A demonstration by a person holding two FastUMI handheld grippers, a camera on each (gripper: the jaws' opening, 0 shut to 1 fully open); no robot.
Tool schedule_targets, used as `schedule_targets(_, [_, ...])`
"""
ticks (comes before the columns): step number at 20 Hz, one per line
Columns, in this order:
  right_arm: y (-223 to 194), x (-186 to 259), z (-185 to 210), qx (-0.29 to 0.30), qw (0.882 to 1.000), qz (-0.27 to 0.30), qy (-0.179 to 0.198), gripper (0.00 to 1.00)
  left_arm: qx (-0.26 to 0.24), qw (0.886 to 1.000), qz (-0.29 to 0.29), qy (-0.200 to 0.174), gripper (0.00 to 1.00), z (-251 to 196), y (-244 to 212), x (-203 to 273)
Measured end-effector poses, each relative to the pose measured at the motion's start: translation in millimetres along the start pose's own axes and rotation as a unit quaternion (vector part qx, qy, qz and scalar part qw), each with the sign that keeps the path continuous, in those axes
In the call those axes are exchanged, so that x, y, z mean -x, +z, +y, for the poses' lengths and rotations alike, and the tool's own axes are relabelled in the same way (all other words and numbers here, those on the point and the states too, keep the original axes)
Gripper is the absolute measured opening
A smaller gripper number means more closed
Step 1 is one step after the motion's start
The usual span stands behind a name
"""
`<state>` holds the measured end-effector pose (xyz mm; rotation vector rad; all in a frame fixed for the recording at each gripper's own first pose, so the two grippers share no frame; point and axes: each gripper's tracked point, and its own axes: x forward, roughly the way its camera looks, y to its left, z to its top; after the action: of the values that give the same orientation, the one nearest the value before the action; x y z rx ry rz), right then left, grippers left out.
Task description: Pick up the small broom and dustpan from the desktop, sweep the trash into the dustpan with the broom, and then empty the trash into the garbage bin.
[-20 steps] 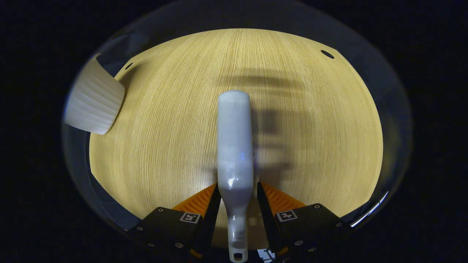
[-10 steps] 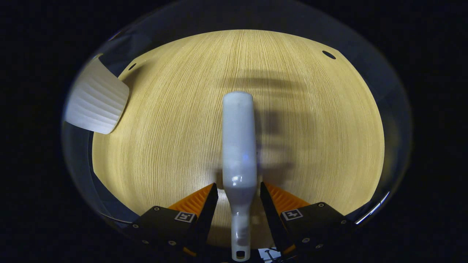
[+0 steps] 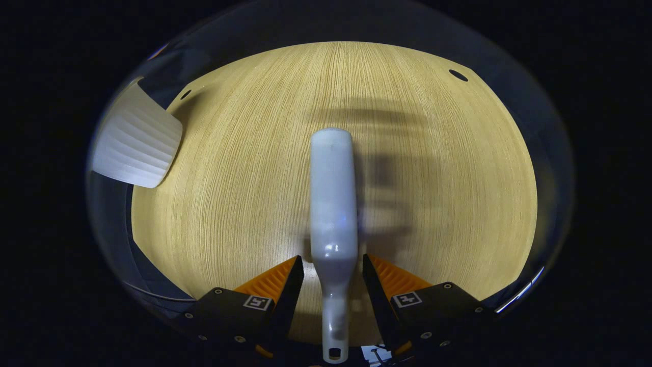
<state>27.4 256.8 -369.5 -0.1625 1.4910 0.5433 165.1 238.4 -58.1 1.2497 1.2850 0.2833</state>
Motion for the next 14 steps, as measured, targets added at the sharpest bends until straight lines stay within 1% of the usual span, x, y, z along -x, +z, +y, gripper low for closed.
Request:
schedule_targets(1, [0, 0, 1, 0.001, 1.000, 0.000, 0.000, 0.71, -0.023, 0.999, -0.002, 0.023, 0.30, 5, 6, 5])
schedule_targets(2, [0, -1, 1, 0.000, 1.000, -0.001, 0.000, 0.71, -0.037, 0.999, -0.006, 0.036, 0.30, 5, 8, 6])
schedule_targets(3, [0, 0, 1, 0.001, 1.000, -0.001, 0.001, 0.71, -0.035, 0.999, -0.007, 0.036, 0.30, 1, 11, 7])
schedule_targets(5, [0, 1, 1, 0.001, 1.000, 0.000, 0.002, 0.71, -0.030, 0.999, -0.009, 0.020, 0.30, -3, 13, 3])
schedule_targets(6, [0, 0, 1, 0.000, 1.000, -0.001, 0.002, 0.71, -0.019, 1.000, -0.007, 0.011, 0.30, -9, 13, 1])
schedule_targets(7, [1, 0, 0, -0.001, 1.000, -0.003, 0.002, 0.71, 0.010, 1.000, -0.012, 0.001, 0.30, -13, 15, -1])
schedule_targets(8, [1, 1, -1, -0.003, 1.000, -0.002, 0.002, 0.71, 0.048, 0.999, -0.011, -0.021, 0.30, -22, 19, -1])
schedule_targets(9, [0, 1, 0, -0.003, 1.000, -0.002, 0.002, 0.71, 0.087, 0.995, -0.016, -0.047, 0.30, -30, 25, -2])
schedule_targets(10, [0, 1, 1, -0.002, 1.000, -0.003, 0.004, 0.71, 0.129, 0.988, -0.016, -0.079, 0.29, -42, 27, -2])
schedule_targets(12, [1, 2, -1, -0.001, 1.000, -0.002, 0.005, 0.71, 0.206, 0.969, -0.025, -0.131, 0.29, -62, 45, -2])
schedule_targets(14, [0, 2, 0, -0.002, 1.000, -0.001, 0.004, 0.71, 0.256, 0.951, -0.039, -0.171, 0.30, -74, 63, -1])
